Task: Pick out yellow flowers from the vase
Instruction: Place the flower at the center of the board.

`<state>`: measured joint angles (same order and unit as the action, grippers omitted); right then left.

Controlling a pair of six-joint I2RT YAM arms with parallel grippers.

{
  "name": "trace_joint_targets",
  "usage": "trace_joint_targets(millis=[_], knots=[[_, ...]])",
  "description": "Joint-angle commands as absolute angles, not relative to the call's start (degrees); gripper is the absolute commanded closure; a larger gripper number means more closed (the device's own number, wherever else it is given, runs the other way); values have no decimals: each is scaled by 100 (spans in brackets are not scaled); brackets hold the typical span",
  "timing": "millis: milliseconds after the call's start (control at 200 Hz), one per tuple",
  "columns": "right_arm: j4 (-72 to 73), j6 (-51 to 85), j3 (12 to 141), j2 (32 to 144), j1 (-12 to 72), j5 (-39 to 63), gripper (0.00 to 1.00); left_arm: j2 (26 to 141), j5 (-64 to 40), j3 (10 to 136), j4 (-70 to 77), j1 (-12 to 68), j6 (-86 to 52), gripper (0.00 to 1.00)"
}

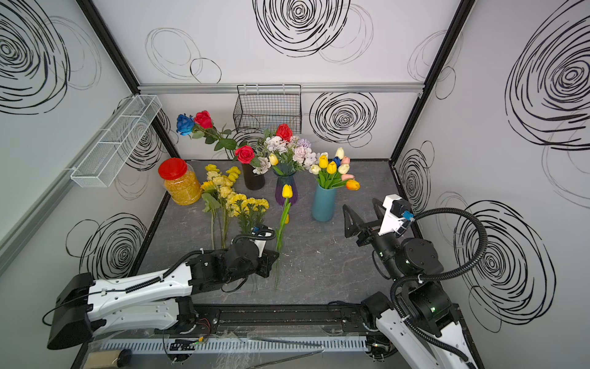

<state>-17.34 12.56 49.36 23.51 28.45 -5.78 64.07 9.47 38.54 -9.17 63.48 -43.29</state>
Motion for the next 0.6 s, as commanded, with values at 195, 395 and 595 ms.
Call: trace_joint_targets(millis=[195, 395, 595], knots=[[-1776, 1502, 4658, 2324, 2874, -970, 0, 7469, 142, 3952, -641, 6323, -5048, 100], [-1811, 1500, 4515, 2217, 2871, -1051, 0, 8083, -41, 3999, -354, 6208, -5234, 100], [-1790, 1478, 4404, 2118, 2871, -1088, 0, 8622, -234, 4199, -108, 6088, -5328, 100]])
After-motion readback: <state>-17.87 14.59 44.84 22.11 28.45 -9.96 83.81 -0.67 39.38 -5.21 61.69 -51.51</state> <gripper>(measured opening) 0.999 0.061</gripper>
